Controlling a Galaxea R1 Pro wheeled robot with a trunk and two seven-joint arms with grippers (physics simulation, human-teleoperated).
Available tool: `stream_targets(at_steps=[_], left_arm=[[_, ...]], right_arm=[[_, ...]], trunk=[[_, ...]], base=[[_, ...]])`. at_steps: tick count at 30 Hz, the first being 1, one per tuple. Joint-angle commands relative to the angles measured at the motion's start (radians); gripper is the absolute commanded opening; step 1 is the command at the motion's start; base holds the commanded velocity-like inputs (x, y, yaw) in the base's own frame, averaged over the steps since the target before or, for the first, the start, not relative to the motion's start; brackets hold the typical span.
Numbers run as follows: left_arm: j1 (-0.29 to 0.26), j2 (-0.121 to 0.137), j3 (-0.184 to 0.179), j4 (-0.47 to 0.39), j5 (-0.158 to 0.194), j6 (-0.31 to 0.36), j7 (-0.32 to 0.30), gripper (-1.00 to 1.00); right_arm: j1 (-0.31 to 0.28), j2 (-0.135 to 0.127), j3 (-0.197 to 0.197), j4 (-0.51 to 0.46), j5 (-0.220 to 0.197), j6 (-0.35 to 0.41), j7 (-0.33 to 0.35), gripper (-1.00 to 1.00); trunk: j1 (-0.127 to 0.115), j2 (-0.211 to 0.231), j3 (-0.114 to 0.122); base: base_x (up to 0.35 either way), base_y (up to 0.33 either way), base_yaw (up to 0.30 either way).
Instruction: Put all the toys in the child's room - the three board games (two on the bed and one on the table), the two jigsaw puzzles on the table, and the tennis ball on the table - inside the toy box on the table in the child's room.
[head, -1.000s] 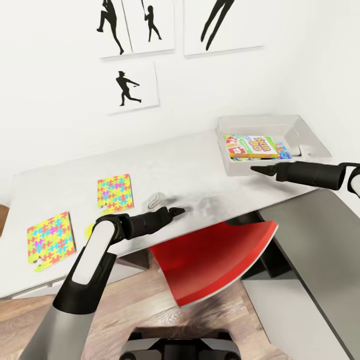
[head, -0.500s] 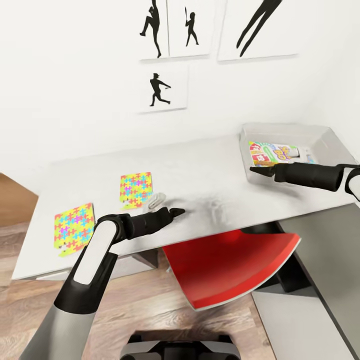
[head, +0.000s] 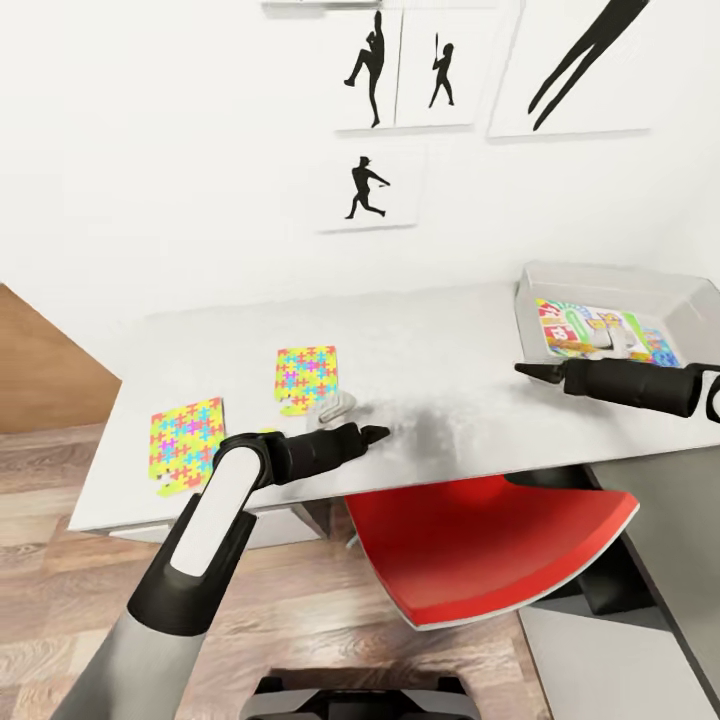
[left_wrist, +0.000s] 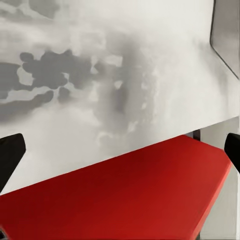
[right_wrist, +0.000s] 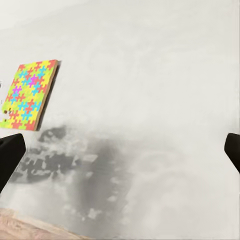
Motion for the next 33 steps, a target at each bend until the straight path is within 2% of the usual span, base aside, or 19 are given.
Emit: stream_targets(at_steps=[1, 2, 3, 5, 6, 8, 9, 10, 11, 13, 14, 17, 23, 33], left_arm=[[-0.002, -0.005, -0.017, 0.001, 0.006, -0.004, 0.01, 1.0], [-0.004, -0.011, -0.032, 0.001, 0.003, -0.01, 0.01, 1.0], [-0.004, -0.011, -0.032, 0.001, 0.003, -0.01, 0.01, 1.0], [-0.007, -0.019, -0.055, 0.003, -0.001, -0.022, 0.01, 1.0], [-0.007, -0.019, -0.055, 0.003, -0.001, -0.022, 0.01, 1.0], [-0.009, -0.025, -0.069, 0.004, -0.004, -0.03, 0.01, 1.0], [-0.009, -0.025, -0.069, 0.004, -0.004, -0.03, 0.01, 1.0], [-0.01, -0.027, -0.074, 0.004, -0.005, -0.034, 0.01, 1.0], [-0.01, -0.027, -0.074, 0.004, -0.005, -0.034, 0.01, 1.0], [-0.01, -0.028, -0.082, 0.004, -0.007, -0.038, 0.01, 1.0], [-0.01, -0.028, -0.082, 0.004, -0.007, -0.038, 0.01, 1.0], [-0.011, -0.029, -0.089, 0.005, -0.01, -0.043, 0.011, 1.0], [-0.011, -0.032, -0.092, 0.005, -0.01, -0.049, 0.012, 1.0], [-0.011, -0.033, -0.096, 0.006, -0.011, -0.062, 0.012, 1.0]], right_arm=[[0.026, -0.004, -0.03, -0.001, 0.008, 0.012, 0.011, 1.0], [0.052, -0.006, -0.063, -0.001, 0.007, 0.024, 0.013, 1.0], [0.052, -0.006, -0.063, -0.001, 0.007, 0.024, 0.013, 1.0], [0.096, -0.006, -0.135, -0.003, 0.007, 0.054, 0.022, 1.0], [0.096, -0.006, -0.135, -0.003, 0.007, 0.054, 0.022, 1.0], [0.124, -0.004, -0.201, -0.003, 0.006, 0.088, 0.032, 1.0], [0.124, -0.004, -0.201, -0.003, 0.006, 0.088, 0.032, 1.0], [0.135, -0.003, -0.229, -0.004, 0.007, 0.105, 0.036, 1.0], [0.135, -0.003, -0.229, -0.004, 0.007, 0.105, 0.036, 1.0], [0.15, 0.0, -0.269, -0.003, 0.007, 0.131, 0.041, 1.0], [0.15, 0.0, -0.269, -0.003, 0.007, 0.131, 0.041, 1.0], [0.163, 0.003, -0.303, -0.003, 0.007, 0.152, 0.043, 1.0], [0.17, 0.014, -0.316, -0.003, 0.009, 0.158, 0.043, 1.0], [0.176, 0.061, -0.326, -0.003, 0.017, 0.158, 0.041, 1.0]], trunk=[[0.001, -0.002, 0.0], [0.001, -0.002, 0.001], [0.001, -0.002, 0.003], [0.001, -0.002, 0.005], [0.001, -0.002, 0.007], [0.001, -0.002, 0.01], [0.001, -0.002, 0.011], [0.001, -0.002, 0.012], [0.001, -0.002, 0.014], [0.001, -0.002, 0.017], [0.001, -0.002, 0.018], [0.001, -0.002, 0.022], [0.001, -0.002, 0.031], [0.001, -0.002, 0.045]], base=[[0.0, 0.0, 0.188], [0.0, 0.0, 0.186], [0.0, 0.0, 0.186], [0.0, 0.0, 0.185], [0.0, 0.0, 0.184], [0.0, 0.0, 0.184], [0.0, 0.0, 0.184], [0.0, 0.0, 0.184], [0.0, 0.0, 0.184], [0.0, 0.0, 0.184], [0.0, 0.0, 0.184], [0.0, 0.0, 0.184], [0.0, 0.0, 0.184], [0.0, 0.0, 0.184]])
